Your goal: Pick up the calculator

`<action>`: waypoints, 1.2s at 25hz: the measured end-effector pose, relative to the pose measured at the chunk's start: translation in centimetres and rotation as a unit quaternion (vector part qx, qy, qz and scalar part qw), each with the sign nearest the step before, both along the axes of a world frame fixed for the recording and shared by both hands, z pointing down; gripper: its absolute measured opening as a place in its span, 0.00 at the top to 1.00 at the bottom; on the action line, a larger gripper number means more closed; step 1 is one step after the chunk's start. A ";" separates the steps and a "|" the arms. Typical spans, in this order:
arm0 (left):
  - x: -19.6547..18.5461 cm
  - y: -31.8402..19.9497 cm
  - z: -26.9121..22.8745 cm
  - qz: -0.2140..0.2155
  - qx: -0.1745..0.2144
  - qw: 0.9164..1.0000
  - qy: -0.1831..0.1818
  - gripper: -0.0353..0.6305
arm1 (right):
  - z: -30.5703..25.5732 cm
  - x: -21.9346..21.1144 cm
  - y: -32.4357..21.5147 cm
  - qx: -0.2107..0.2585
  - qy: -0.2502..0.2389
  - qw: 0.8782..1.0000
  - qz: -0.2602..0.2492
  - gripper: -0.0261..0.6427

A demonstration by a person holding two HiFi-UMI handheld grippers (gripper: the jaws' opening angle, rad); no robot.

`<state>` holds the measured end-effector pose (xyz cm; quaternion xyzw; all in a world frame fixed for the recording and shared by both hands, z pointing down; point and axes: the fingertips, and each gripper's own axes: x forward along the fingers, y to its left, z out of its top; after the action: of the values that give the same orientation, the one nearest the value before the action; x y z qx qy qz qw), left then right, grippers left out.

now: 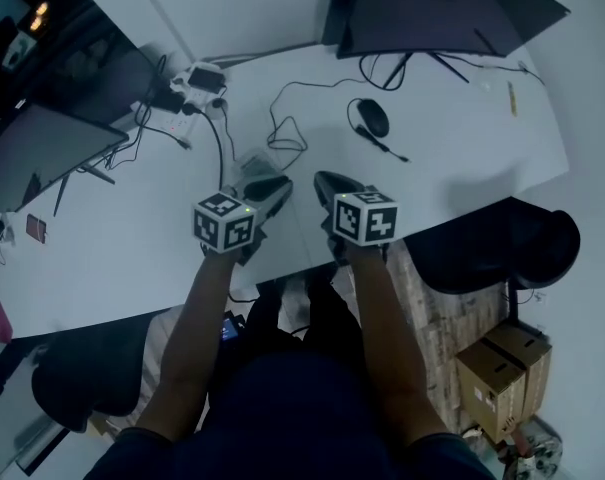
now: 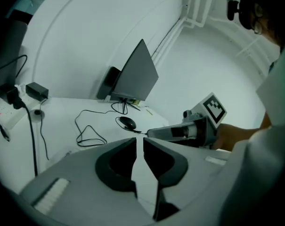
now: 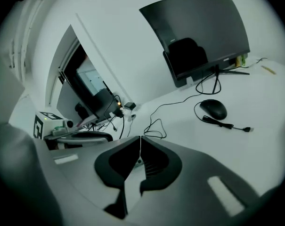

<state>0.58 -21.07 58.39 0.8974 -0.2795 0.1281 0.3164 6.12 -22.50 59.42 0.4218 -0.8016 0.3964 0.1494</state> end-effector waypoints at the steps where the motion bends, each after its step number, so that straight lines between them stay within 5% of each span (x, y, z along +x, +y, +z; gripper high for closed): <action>1: -0.9 -0.4 0.1 -0.010 0.000 1.000 -0.002 0.87 | 0.0 0.6 -0.2 0.002 0.001 1.000 0.007 0.94; 6: -7.7 -1.9 3.0 -0.100 -0.031 0.994 -0.015 0.80 | 2.6 -0.7 -0.1 -0.026 -0.005 0.999 -0.028 0.94; 12: -12.3 -1.0 9.4 -0.203 -0.134 0.969 0.039 0.70 | 8.2 -6.3 -1.2 -0.081 -0.010 0.988 -0.128 0.83; 22: -11.6 -1.6 12.3 -0.210 -0.167 0.963 0.032 0.67 | 11.5 -9.6 -2.6 -0.115 -0.023 0.973 -0.198 0.74; 30: -11.3 -1.8 11.7 -0.210 -0.150 0.966 0.023 0.73 | 10.7 -9.2 -1.2 -0.097 -0.013 0.976 -0.197 0.75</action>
<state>-10.67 -22.90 70.09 0.7634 -0.4318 0.0784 0.4740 -3.07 -23.68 70.12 0.2341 -0.8285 0.4407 0.2540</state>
